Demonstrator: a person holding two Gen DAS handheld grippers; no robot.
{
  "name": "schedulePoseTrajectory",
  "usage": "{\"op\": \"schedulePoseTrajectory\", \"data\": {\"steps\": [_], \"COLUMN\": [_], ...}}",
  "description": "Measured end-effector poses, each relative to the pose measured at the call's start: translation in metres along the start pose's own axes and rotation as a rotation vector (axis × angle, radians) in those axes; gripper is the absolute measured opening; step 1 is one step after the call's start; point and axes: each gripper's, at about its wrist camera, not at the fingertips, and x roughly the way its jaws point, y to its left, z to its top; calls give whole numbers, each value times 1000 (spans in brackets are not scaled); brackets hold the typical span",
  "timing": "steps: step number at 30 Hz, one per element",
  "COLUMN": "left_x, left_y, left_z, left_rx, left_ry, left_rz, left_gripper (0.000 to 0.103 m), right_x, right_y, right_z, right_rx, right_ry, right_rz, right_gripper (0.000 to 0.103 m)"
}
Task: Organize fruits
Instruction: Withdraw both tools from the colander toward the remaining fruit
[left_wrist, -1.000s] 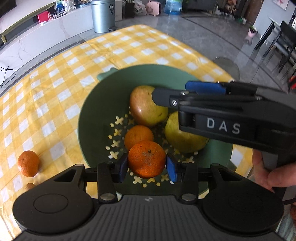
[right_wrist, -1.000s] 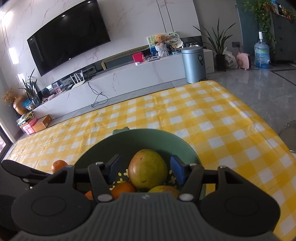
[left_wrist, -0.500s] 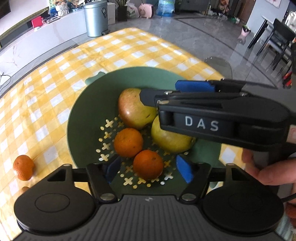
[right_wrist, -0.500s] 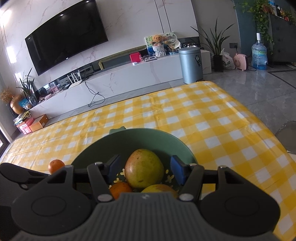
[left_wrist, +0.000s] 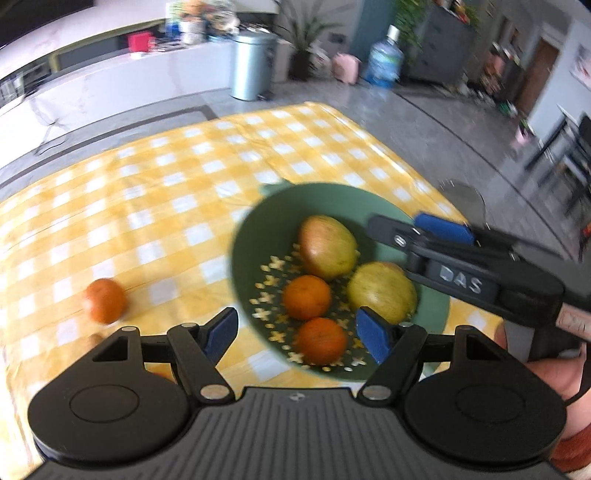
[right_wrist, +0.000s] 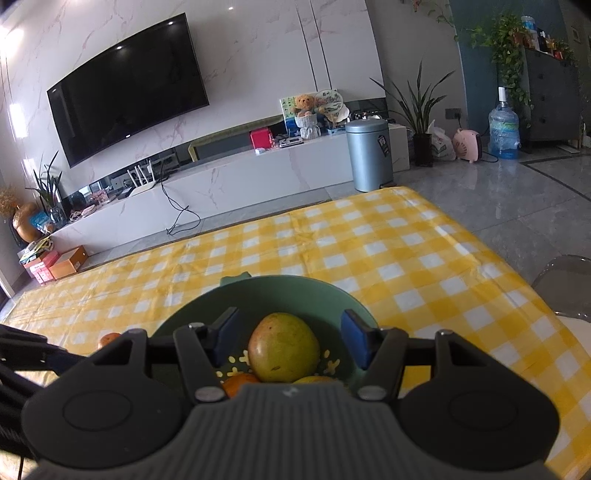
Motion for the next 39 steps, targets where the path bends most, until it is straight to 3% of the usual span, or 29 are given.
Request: {"op": "schedulePoseTrajectory", "data": {"steps": [6,15,25,39], "left_x": [-30,-58,-68,-54], "left_y": [31,76,116,157], "left_z": [-9,-30,-61,-76], "left_rx": [-88,-186,-275,-356], "left_ry": [-66,-102,-117,-118], "left_rz": [56,93,54,-3], "left_gripper": [85,85,84,79], "right_x": [-11,-22,-24,3], "right_y": [24,77,135,177], "right_z": [-6,-19,-41,-65], "right_rx": [-30,-114,-273,-464], "right_ry": [-7,16,49,135], "right_rz": [37,126,201,211], "right_gripper": [58,57,41,26]}}
